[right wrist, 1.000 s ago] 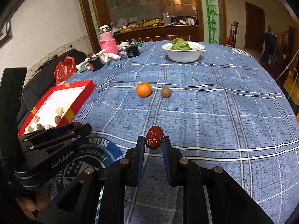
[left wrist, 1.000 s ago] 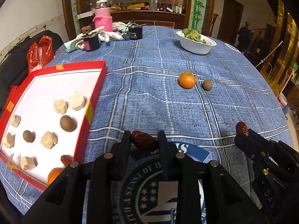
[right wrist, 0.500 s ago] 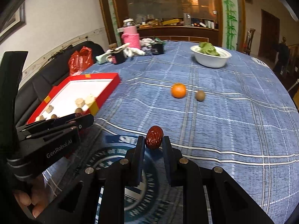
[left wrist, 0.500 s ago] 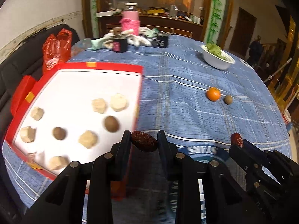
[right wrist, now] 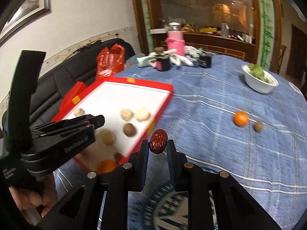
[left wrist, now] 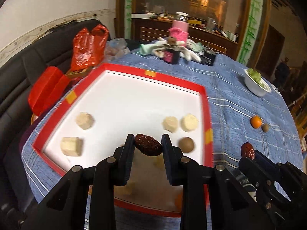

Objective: Organize fruits
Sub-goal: 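Lift both red dates and carry them over the red box, then open both tools to drop the red dates into the box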

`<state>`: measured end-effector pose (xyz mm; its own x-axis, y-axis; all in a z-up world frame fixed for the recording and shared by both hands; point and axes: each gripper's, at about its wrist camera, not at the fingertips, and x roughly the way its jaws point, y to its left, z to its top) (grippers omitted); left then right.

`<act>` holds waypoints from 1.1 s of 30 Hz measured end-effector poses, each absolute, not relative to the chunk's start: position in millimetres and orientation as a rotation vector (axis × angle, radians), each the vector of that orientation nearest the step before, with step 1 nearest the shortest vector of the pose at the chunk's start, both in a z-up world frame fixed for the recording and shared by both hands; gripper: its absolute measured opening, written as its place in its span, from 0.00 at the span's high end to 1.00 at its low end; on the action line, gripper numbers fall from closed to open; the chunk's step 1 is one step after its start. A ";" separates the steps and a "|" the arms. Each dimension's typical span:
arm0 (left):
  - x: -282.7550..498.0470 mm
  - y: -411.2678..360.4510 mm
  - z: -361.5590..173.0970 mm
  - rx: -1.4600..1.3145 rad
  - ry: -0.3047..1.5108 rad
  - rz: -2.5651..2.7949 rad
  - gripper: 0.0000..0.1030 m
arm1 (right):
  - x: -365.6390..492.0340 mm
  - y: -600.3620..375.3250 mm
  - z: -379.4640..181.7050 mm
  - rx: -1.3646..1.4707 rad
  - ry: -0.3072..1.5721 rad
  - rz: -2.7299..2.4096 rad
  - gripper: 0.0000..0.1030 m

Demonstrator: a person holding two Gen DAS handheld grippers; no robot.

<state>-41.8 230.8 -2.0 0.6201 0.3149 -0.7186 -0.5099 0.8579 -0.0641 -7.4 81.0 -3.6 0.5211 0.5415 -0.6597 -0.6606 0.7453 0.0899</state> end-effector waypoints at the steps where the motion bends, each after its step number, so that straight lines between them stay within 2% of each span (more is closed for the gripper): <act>1: -43.0 234.2 -2.2 -0.277 0.765 0.487 0.74 | -7.8 87.3 -2.1 -0.185 0.720 0.734 0.82; 16: -40.9 294.9 -10.9 -0.292 0.796 0.619 0.74 | 7.3 157.4 3.1 -0.210 0.722 0.802 0.82; 33: -26.3 310.1 -13.5 -0.301 0.820 0.631 0.74 | 31.8 193.1 -12.7 -0.239 0.768 0.806 0.82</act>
